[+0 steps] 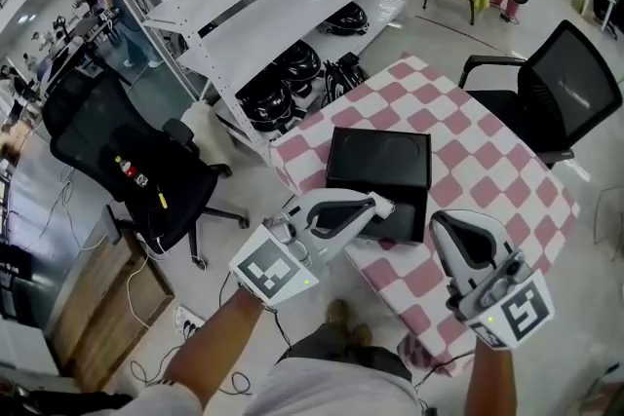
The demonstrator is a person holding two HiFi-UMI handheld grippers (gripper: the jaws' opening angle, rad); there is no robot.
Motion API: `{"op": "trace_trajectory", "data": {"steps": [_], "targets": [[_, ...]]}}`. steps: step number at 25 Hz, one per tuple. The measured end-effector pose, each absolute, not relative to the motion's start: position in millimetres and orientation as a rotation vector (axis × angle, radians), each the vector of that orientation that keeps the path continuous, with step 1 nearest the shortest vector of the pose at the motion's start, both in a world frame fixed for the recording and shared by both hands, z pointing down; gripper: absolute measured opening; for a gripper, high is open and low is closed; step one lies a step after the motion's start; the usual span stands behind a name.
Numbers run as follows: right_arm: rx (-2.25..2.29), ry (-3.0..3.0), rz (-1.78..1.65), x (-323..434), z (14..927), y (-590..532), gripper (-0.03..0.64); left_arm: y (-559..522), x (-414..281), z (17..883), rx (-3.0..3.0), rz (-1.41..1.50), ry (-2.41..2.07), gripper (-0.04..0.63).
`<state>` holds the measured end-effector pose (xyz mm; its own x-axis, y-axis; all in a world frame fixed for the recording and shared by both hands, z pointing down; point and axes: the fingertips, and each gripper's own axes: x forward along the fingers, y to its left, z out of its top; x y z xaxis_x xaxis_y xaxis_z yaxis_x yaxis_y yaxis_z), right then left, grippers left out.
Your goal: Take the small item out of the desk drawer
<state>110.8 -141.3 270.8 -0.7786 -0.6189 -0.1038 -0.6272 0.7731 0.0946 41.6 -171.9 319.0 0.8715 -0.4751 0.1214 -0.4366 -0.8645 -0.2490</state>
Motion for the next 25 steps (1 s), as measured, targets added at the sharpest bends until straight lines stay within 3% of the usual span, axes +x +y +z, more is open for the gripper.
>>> {"op": "trace_trajectory", "data": {"steps": [25], "targets": [[-1.378, 2.922, 0.064, 82.7, 319.7, -206.2, 0.012, -227.5, 55.1, 468.2, -2.545, -0.951, 0.027, 0.017]]}}
